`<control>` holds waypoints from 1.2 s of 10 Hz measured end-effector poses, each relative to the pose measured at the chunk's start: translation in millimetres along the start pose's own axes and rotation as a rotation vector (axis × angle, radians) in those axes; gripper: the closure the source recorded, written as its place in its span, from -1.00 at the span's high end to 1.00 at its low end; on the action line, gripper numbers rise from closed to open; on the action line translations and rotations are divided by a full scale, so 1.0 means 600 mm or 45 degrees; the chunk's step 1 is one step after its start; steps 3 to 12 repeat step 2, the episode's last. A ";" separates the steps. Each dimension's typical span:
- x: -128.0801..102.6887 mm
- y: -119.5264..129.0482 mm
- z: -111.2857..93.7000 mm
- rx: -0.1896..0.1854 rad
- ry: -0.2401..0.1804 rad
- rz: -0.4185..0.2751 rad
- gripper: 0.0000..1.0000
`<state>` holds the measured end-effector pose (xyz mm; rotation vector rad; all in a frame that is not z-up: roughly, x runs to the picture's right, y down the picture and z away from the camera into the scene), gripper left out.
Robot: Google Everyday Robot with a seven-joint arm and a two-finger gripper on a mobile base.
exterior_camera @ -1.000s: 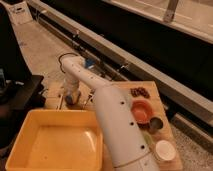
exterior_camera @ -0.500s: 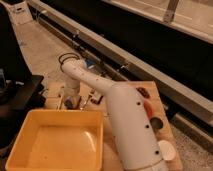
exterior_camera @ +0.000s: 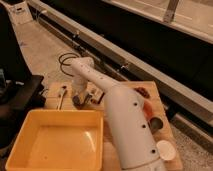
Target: Wipe table surface with sponge
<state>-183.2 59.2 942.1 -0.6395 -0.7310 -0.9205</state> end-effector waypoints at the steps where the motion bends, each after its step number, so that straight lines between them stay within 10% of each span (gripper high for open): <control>1: -0.001 -0.020 0.003 0.011 0.000 -0.023 -1.00; 12: -0.009 -0.034 0.005 0.016 -0.003 -0.040 -1.00</control>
